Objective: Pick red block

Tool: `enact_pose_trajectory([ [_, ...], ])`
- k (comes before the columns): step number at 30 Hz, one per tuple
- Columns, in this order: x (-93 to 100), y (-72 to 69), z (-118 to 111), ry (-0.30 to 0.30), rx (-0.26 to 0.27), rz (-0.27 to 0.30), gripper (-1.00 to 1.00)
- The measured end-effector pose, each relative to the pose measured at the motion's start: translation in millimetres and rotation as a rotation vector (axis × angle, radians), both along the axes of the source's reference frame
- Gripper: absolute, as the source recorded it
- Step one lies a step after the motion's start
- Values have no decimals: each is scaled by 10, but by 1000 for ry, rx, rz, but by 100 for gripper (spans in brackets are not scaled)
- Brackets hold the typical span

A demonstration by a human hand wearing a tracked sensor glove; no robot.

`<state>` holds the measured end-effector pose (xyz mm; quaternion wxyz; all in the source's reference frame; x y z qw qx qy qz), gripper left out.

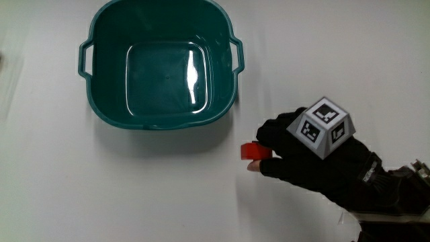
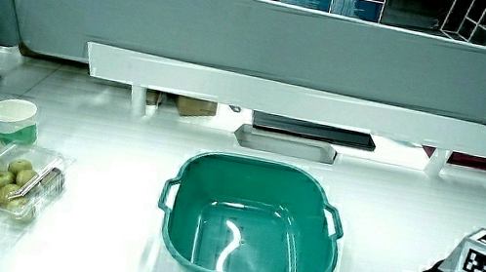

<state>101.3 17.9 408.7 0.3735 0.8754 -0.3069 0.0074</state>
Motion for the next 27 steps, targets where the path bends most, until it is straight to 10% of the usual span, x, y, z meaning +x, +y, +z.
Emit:
enact_pose_trajectory([
  [27,9,-32,-92,-41,20,-29,100],
])
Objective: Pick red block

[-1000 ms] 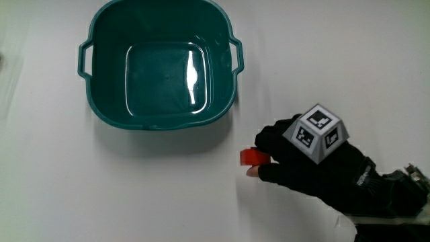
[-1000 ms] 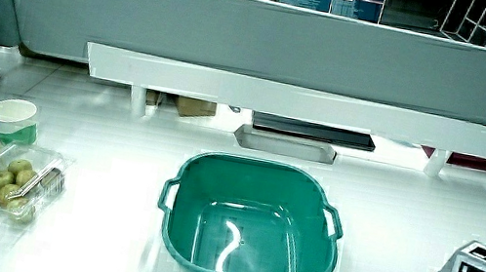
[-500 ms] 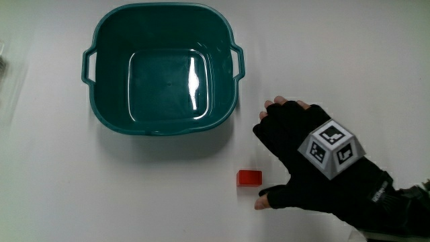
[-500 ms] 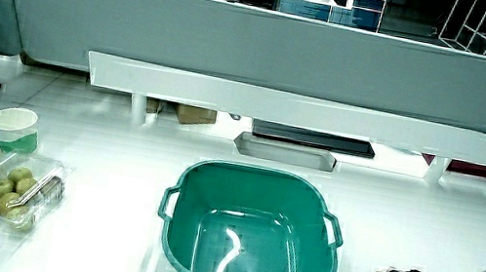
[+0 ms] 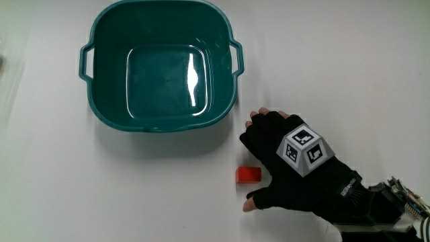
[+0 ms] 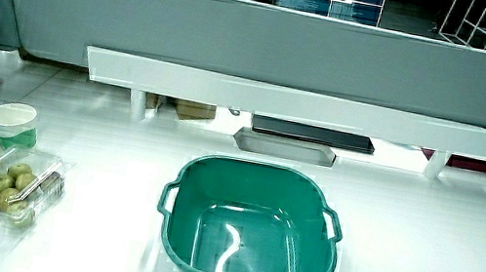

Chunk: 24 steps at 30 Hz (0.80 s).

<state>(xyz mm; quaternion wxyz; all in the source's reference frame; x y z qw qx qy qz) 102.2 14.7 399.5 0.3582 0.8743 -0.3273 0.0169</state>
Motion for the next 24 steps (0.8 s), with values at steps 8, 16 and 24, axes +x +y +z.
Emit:
enact_pose_trajectory([
  [8,73,-103,-275,-20,43,13,100],
  [16,135,-263,-669,-66,105,29,100],
  [24,111,-421,-1001,-86,169,37,100],
])
